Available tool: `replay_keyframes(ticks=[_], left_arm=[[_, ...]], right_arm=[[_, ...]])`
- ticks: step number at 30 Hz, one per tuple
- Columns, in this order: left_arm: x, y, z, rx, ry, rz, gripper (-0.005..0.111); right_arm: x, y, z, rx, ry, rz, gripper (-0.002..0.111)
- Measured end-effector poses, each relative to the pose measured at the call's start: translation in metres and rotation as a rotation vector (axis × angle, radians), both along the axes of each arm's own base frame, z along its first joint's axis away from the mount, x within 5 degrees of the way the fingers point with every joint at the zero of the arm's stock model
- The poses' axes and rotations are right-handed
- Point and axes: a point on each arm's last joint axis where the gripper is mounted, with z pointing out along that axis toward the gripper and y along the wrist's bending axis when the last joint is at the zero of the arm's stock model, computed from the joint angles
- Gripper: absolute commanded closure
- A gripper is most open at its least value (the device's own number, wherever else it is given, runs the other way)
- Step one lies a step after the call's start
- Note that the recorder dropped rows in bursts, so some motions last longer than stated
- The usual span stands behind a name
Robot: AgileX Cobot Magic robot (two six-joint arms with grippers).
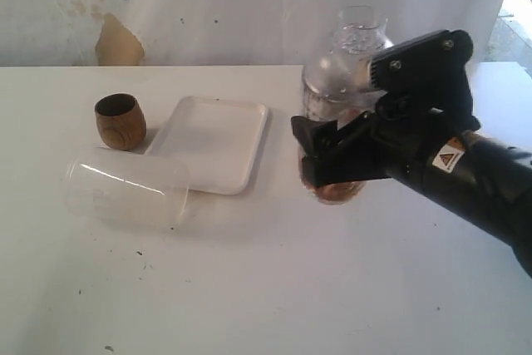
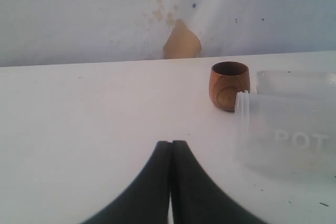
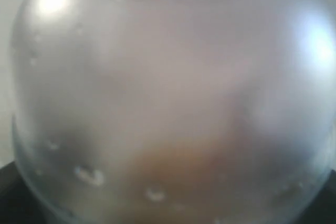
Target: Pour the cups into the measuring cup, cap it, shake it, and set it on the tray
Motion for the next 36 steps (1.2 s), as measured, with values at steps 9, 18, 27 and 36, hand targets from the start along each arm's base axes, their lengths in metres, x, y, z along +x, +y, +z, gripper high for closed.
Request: replay_keyframes(ticks=[9,18,27,36], left_arm=[[0.0,0.0,0.0,0.0,0.0,0.0,0.107],[0.0,0.0,0.0,0.005,0.0,0.0,0.107],[0.0,0.0,0.0,0.058,0.0,-0.008,0.107],[0.0,0.001,0.0,0.102,-0.004,-0.01,0.107]], right_arm=[[0.003,-0.01,-0.001,0.127,0.027,-0.128,0.108],[0.001,-0.004,0.001,0.034,-0.017,-0.024,0.108],[0.008,-0.013,0.005,0.156,0.066,-0.12,0.108],[0.006,-0.01,-0.005,0.01,0.079,-0.03,0.108]])
